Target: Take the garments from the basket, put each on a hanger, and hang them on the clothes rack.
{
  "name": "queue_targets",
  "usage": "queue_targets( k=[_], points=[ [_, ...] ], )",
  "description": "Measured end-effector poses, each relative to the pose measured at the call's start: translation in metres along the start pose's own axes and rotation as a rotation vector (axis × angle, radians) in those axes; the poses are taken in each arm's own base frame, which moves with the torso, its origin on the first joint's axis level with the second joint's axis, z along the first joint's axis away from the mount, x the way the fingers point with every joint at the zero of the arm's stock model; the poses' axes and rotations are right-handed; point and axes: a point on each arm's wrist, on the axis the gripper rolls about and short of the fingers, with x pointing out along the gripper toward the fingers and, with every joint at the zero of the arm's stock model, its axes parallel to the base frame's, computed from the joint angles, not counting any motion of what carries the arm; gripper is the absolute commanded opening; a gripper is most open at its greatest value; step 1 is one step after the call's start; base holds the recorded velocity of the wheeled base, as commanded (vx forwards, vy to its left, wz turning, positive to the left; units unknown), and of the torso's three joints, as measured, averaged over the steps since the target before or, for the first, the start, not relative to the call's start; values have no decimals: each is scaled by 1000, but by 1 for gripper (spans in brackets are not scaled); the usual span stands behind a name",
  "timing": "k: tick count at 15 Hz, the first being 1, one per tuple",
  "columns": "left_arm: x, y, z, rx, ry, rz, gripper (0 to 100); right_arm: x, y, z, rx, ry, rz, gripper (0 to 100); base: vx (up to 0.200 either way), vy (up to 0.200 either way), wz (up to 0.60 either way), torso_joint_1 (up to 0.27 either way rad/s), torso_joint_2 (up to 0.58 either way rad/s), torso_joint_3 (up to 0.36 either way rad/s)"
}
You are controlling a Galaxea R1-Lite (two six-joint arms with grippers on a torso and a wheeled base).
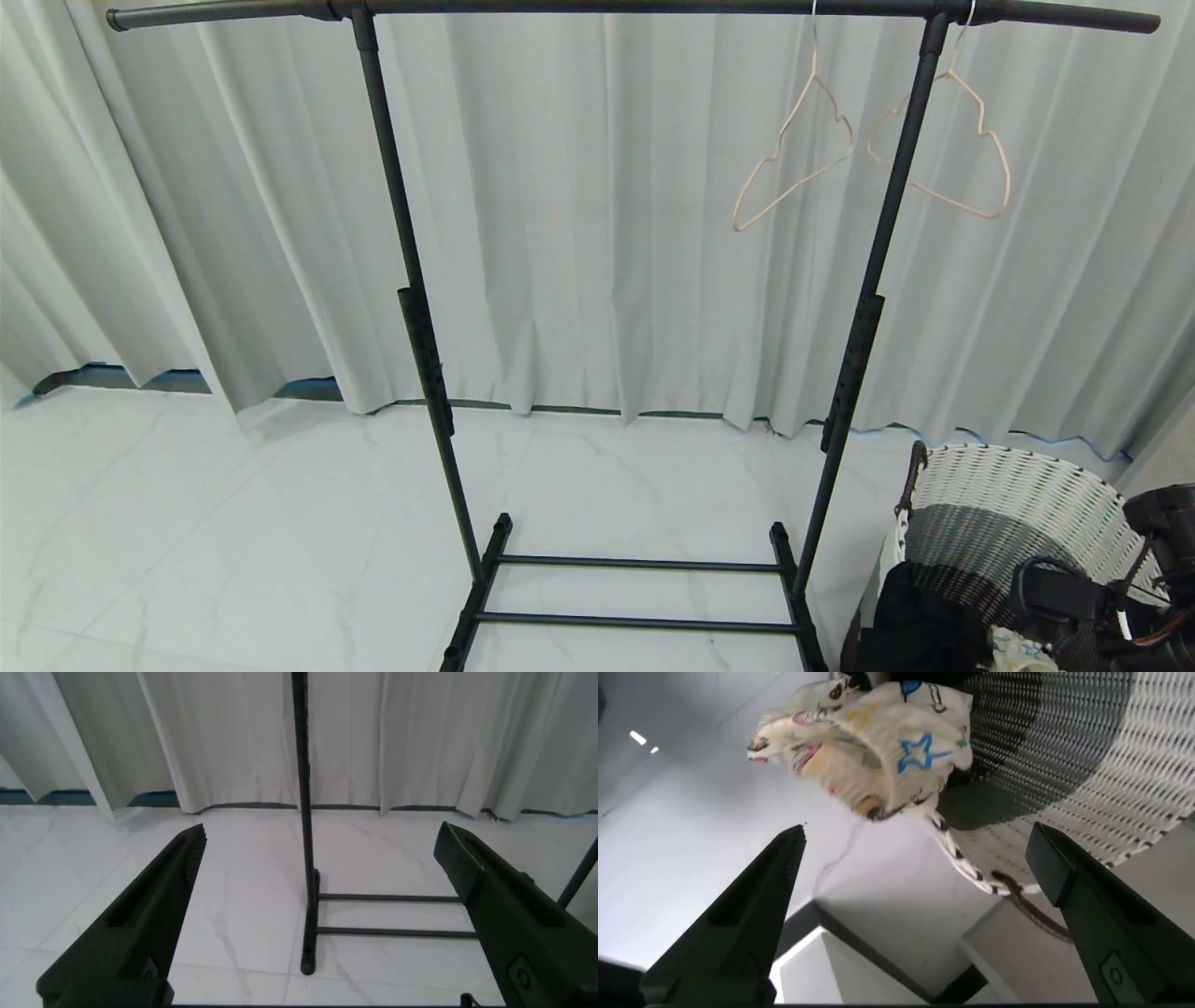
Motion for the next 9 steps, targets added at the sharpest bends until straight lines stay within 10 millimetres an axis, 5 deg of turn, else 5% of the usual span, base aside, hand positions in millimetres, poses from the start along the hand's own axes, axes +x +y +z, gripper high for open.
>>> queue_targets(
  k=[9],
  points=[
    [0, 0, 0, 0, 0, 0, 100, 40, -23, 8, 31, -79, -117, 100, 0, 0, 0, 0, 0, 0]
  ],
)
